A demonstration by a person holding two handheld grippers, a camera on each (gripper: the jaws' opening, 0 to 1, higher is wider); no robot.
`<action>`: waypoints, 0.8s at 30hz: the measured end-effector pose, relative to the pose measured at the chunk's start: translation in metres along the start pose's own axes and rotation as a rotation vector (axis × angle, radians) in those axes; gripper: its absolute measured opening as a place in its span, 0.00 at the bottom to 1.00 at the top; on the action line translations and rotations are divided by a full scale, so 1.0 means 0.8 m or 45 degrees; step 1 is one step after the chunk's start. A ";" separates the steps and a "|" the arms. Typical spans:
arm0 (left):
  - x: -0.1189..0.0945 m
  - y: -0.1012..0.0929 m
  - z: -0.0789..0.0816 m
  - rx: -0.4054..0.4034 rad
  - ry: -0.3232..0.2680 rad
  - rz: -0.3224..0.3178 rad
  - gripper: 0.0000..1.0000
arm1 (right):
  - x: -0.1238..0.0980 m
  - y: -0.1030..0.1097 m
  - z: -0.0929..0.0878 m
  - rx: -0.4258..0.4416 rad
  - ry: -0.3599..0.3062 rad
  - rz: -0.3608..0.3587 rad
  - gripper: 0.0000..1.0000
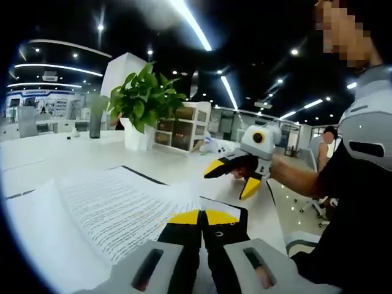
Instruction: Flip through the bound document one page at a time
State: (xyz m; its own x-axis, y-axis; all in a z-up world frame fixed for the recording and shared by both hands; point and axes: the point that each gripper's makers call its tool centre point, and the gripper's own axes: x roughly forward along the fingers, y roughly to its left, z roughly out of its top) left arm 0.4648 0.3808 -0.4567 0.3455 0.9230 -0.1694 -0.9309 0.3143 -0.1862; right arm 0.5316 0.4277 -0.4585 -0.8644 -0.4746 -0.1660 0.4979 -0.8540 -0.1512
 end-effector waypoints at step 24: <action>-0.076 0.021 0.042 0.004 -0.110 0.170 0.03 | 0.000 0.003 0.018 -0.016 -0.076 0.019 0.45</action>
State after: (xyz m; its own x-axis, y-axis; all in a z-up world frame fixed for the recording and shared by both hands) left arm 0.4243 0.3375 -0.4168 0.2074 0.9722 -0.1083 -0.9682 0.1883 -0.1645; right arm 0.5321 0.4224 -0.4447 -0.8592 -0.4997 -0.1102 0.5115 -0.8439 -0.1615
